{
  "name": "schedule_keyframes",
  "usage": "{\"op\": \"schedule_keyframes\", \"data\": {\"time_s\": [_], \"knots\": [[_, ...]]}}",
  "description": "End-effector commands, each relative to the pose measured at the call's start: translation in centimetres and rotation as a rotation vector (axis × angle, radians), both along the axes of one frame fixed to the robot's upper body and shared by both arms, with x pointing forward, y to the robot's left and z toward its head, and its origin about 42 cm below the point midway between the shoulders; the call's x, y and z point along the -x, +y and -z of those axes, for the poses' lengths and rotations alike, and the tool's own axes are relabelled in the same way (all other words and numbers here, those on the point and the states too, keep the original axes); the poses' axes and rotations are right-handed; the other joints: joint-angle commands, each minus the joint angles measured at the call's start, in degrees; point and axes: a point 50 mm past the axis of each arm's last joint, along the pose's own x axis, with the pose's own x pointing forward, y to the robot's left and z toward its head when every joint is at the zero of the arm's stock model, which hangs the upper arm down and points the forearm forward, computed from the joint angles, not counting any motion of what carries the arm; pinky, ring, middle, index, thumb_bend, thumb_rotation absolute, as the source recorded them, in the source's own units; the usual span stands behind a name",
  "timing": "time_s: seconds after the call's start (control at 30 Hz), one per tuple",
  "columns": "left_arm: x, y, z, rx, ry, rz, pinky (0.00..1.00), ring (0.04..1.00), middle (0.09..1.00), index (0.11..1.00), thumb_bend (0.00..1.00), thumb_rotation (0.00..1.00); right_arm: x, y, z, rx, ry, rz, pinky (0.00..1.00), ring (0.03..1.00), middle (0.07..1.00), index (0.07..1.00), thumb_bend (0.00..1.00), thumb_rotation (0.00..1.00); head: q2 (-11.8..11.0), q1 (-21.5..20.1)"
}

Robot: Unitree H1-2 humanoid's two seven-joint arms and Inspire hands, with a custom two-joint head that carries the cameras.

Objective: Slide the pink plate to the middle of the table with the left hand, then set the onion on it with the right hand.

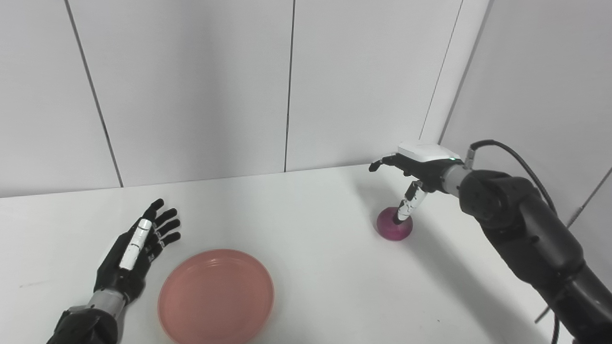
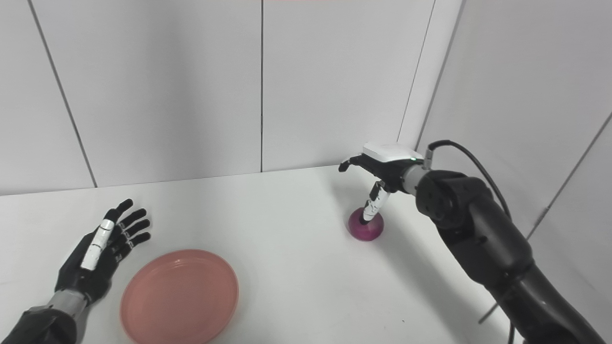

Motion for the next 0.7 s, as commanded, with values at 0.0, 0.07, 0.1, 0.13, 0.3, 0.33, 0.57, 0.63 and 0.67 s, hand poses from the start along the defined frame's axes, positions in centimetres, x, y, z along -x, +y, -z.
{"op": "schedule_keyframes", "data": {"time_s": [0.0,0.07,0.1,0.13,0.3,0.33,0.57,0.63,0.67], "knots": [[1.6,0.2,3.2,-0.012,0.15,0.001,0.83,0.867,0.875,0.917,0.66,0.74,-1.0,-0.6,-2.4,0.032,-0.035,0.049,0.69,0.887,0.916,0.849,1.0,0.12,-0.09,0.03],[1.5,0.2,3.3,-0.014,0.146,0.001,0.83,0.865,0.871,0.916,0.66,0.74,-1.6,-0.6,-2.0,0.032,-0.003,0.071,0.69,0.897,0.927,0.854,1.0,0.12,-0.15,0.0],[1.5,0.2,3.3,-0.015,0.146,0.001,0.83,0.864,0.868,0.915,0.66,0.74,-1.8,-0.6,-1.7,0.027,0.01,0.078,0.7,0.9,0.929,0.855,1.0,0.11,-0.15,0.0],[1.5,0.3,3.3,-0.015,0.146,0.001,0.82,0.864,0.869,0.915,0.66,0.74,-1.9,-0.6,-1.5,0.024,0.019,0.085,0.69,0.894,0.921,0.857,1.0,0.11,-0.17,-0.05],[1.6,0.3,3.2,-0.019,0.143,0.004,0.83,0.87,0.884,0.921,0.64,0.75,-2.4,-0.8,-0.3,0.024,0.061,0.109,0.69,0.894,0.905,0.862,1.0,0.11,-0.12,0.07],[1.6,0.3,3.2,-0.02,0.142,0.005,0.83,0.87,0.885,0.922,0.64,0.75,-2.5,-0.9,0.0,0.022,0.068,0.112,0.69,0.893,0.904,0.863,1.0,0.11,-0.12,0.17],[1.5,0.6,3.3,-0.033,0.137,0.006,0.82,0.866,0.876,0.921,0.66,0.75,-3.0,-1.3,1.7,0.019,0.125,0.131,0.7,0.901,0.924,0.873,1.0,0.12,-0.07,0.36],[1.5,0.7,3.3,-0.039,0.134,0.009,0.84,0.872,0.879,0.927,0.65,0.76,-3.1,-1.5,2.1,0.017,0.139,0.141,0.72,0.909,0.93,0.873,1.0,0.15,-0.09,0.32],[1.5,0.8,3.4,-0.042,0.132,0.011,0.83,0.866,0.874,0.923,0.66,0.76,-3.1,-1.6,2.2,0.016,0.143,0.146,0.73,0.915,0.932,0.871,1.0,0.16,-0.09,0.32]]}}
